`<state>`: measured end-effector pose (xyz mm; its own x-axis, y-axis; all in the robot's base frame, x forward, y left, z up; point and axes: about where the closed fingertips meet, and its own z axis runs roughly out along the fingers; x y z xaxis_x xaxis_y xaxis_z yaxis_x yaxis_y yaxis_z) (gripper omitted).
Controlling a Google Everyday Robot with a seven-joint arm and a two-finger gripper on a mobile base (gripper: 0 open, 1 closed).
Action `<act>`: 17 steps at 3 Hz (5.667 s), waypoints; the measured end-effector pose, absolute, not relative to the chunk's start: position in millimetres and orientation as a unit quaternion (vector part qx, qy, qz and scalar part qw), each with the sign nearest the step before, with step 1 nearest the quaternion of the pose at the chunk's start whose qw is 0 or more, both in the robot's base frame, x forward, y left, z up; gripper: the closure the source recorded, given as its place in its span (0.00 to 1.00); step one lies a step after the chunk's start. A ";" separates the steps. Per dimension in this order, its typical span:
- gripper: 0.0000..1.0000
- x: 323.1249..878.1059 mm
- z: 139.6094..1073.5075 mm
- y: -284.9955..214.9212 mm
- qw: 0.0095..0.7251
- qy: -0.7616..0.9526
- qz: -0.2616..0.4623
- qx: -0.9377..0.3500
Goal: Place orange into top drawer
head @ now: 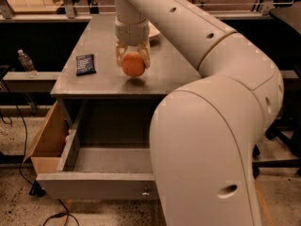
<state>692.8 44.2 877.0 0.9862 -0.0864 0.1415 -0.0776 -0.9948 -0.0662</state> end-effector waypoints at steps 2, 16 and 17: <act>1.00 658.9 930.3 42.5 0.046 0.030 -0.089 -0.994; 1.00 528.6 649.6 16.1 0.020 0.067 0.033 -0.997; 0.85 528.0 648.4 15.6 0.020 0.067 0.034 -0.997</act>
Offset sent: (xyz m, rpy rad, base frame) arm -0.1230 -0.0357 0.0806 -0.0667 0.0991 -0.0100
